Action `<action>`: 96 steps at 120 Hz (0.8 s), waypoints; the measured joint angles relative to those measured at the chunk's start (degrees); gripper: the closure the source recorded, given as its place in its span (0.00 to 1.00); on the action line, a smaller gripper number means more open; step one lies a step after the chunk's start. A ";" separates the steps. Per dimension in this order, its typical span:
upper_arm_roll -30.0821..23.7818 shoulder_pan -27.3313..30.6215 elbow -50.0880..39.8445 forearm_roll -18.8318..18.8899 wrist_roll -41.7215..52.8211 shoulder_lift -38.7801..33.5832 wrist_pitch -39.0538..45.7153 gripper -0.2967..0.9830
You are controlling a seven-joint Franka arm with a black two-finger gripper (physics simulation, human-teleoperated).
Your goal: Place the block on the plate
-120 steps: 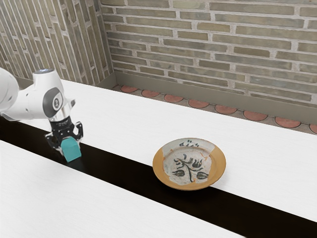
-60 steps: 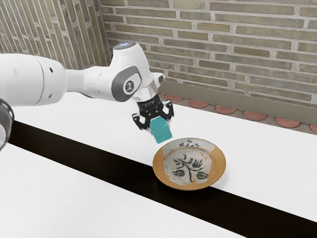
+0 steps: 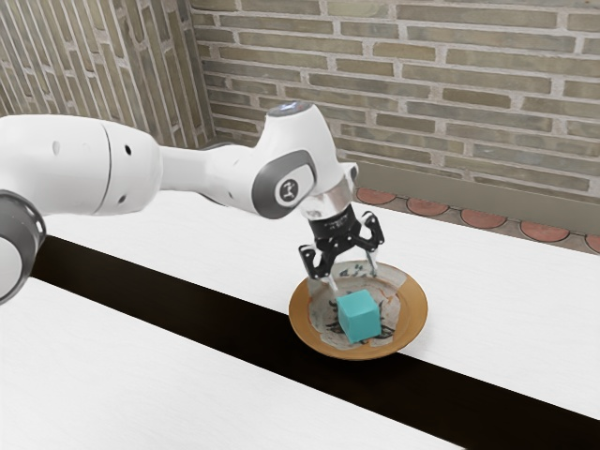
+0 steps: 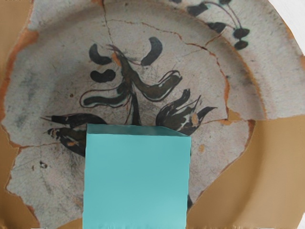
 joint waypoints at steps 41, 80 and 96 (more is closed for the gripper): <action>9.37 -0.23 -0.72 0.14 4.89 -5.30 -2.70 0.25; 15.94 -0.09 -0.98 8.93 28.03 -14.28 -10.65 0.24; 16.14 -0.14 -6.11 10.66 34.57 -20.71 -14.40 0.23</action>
